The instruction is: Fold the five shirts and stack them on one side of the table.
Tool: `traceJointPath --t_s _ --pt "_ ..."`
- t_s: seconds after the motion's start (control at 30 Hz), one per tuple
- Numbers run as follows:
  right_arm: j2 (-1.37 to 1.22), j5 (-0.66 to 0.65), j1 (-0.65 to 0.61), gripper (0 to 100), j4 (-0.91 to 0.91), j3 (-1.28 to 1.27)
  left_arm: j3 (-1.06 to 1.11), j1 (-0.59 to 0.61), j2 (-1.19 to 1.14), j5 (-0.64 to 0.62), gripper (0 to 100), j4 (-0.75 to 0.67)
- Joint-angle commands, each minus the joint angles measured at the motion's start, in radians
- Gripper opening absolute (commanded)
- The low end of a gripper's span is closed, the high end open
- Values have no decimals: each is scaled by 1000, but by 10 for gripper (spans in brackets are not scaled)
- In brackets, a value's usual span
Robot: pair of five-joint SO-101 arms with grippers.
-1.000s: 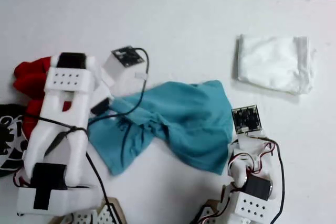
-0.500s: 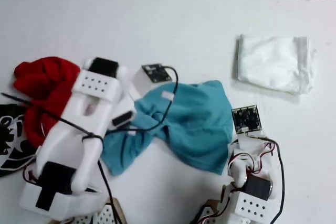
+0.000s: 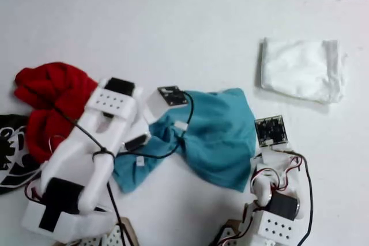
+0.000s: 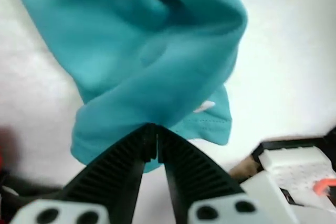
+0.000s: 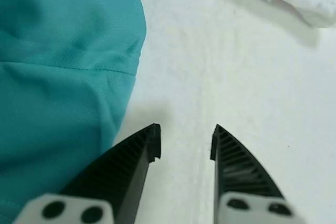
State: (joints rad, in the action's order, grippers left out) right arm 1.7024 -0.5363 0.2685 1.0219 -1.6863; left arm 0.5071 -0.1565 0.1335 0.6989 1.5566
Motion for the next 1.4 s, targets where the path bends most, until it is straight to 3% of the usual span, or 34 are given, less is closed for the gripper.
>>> traceJointPath --t_s 0.0,0.37,0.67,0.8,1.17,1.37 --pt "15 0 -4 163 -16 -11 27 -12 15 -2 111 25" --pt "15 0 -4 163 -16 -11 179 -35 9 -43 120 -218" --pt "15 0 -4 163 -16 -11 255 32 15 -61 116 -486" --pt "15 0 -4 163 -16 -11 168 41 15 -63 15 -410" --pt "12 -2 -4 163 -8 15 -185 41 17 -104 27 -60" --pt "-131 -3 -16 166 24 230 -292 37 17 -104 27 68"
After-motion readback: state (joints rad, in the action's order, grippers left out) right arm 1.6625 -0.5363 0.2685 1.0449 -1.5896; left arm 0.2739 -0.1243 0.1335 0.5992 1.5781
